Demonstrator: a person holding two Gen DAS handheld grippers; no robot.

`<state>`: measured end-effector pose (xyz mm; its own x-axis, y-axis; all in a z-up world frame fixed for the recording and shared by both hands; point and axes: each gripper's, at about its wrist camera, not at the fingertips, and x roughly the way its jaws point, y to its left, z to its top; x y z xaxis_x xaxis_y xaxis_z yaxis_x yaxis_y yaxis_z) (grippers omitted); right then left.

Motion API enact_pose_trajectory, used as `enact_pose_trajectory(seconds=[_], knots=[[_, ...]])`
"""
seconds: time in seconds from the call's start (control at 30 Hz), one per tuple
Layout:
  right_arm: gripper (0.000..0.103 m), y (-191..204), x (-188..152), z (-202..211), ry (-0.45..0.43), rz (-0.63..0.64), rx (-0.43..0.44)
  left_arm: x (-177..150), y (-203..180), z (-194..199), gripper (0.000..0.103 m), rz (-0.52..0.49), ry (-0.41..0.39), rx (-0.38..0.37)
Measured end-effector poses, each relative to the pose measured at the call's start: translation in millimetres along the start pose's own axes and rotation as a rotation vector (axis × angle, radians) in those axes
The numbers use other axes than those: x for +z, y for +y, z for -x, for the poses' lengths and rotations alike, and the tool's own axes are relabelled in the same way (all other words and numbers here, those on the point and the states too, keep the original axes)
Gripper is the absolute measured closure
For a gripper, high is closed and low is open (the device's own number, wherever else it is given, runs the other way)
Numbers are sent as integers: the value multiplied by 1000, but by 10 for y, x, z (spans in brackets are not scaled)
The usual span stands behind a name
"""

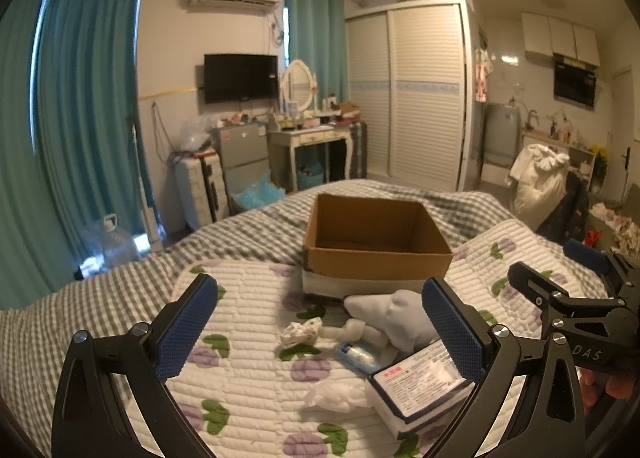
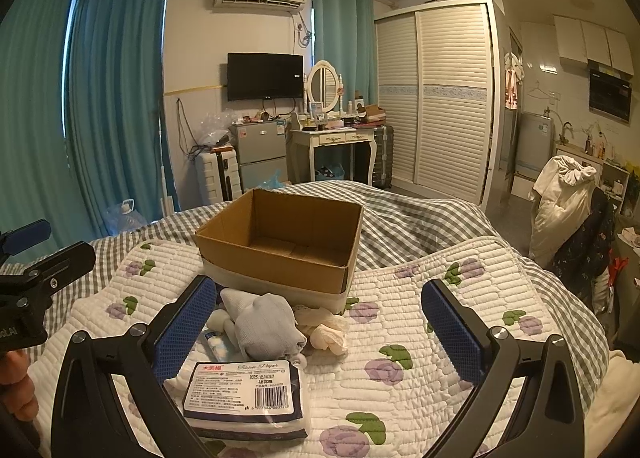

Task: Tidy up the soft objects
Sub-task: 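Move the right tool toward the packaged tissue pack beside the box, then grasp the packaged tissue pack with the right tool and lift it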

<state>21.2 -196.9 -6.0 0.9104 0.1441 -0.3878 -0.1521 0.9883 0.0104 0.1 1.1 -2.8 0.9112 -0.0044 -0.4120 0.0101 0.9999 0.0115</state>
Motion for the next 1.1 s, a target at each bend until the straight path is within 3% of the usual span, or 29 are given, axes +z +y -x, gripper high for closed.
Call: enact_pose_trajectory(seconds=[0.57, 0.8, 0.97, 1.1], knots=[[0, 90, 52, 97, -10, 64, 11, -102, 35, 109, 0, 9, 19, 27], [1, 198, -355, -303, 120, 105, 38, -549, 110, -87, 0, 41, 167, 55], [23, 220, -696, -699, 285, 92, 55, -743, 92, -316, 0, 45, 258, 76], [23, 257, -894, -835, 352, 95, 80, -821, 91, -417, 0, 44, 286, 84]])
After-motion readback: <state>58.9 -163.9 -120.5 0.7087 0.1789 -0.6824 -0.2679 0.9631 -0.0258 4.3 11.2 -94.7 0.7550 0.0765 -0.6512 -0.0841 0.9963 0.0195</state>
